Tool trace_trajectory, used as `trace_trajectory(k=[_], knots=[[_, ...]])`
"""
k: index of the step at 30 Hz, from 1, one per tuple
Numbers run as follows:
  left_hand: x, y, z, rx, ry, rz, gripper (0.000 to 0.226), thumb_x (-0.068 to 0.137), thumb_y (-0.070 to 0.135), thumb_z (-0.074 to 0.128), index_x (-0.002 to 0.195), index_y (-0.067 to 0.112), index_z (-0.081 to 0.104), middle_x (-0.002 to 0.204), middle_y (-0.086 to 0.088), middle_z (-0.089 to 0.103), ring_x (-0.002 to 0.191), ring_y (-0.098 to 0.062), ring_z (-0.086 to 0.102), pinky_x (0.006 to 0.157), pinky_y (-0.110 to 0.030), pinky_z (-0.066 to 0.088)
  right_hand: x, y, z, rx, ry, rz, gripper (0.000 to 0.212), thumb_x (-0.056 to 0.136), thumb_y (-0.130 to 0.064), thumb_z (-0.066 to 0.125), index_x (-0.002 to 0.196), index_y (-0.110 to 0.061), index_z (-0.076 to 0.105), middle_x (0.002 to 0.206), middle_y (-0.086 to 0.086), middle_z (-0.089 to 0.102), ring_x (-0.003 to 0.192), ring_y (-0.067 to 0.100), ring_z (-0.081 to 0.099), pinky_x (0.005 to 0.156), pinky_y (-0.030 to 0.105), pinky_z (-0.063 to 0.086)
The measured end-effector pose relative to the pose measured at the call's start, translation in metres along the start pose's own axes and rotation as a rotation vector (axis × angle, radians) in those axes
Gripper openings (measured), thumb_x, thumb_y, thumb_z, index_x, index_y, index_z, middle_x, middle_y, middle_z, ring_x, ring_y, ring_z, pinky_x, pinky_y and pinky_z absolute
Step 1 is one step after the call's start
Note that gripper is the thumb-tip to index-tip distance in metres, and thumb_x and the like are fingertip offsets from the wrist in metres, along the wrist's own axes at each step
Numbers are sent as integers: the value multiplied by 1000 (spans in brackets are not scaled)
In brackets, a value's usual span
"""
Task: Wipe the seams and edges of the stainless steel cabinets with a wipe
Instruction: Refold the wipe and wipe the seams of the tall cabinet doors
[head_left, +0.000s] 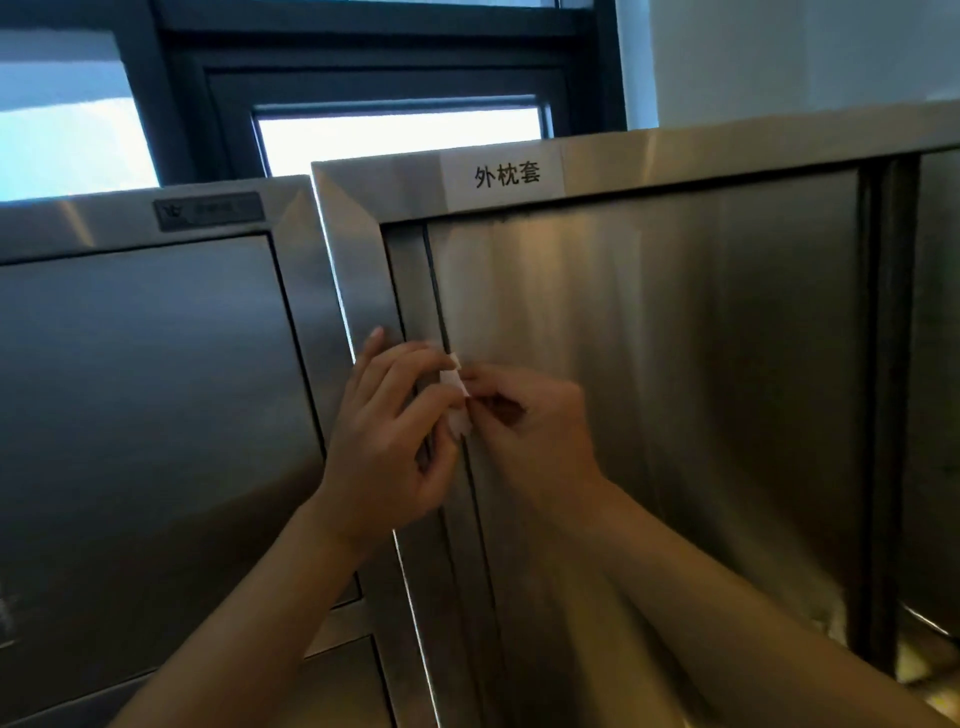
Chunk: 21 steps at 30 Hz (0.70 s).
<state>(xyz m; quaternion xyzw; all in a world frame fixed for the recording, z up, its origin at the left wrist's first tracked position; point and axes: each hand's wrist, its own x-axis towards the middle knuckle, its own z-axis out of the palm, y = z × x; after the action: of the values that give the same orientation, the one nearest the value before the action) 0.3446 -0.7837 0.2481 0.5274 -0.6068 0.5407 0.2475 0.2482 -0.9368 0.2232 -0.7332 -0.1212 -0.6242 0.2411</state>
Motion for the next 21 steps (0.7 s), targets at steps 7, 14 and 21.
trace_trajectory(k=[7,14,21], knots=[[45,60,46,15,-60,-67,24,84,4,64,107,1,72,120,-18,64,119,-33,59,108,-61,40,7,41,-89,-21,75,11,18,87,-6,78,105,-7,80,112,2,77,102,12,74,87,38,60],[97,134,116,-12,-83,-60,33,81,4,64,114,3,70,125,-16,63,122,-35,59,110,-59,39,-3,74,-199,-66,100,71,17,88,-8,79,105,-12,81,105,-3,79,92,10,74,79,40,60],[155,200,184,-124,-69,15,37,79,6,63,115,2,70,126,-17,63,120,-36,59,113,-51,38,-10,106,-307,-197,112,89,18,92,-11,78,110,-10,79,109,-1,77,100,10,73,85,41,61]])
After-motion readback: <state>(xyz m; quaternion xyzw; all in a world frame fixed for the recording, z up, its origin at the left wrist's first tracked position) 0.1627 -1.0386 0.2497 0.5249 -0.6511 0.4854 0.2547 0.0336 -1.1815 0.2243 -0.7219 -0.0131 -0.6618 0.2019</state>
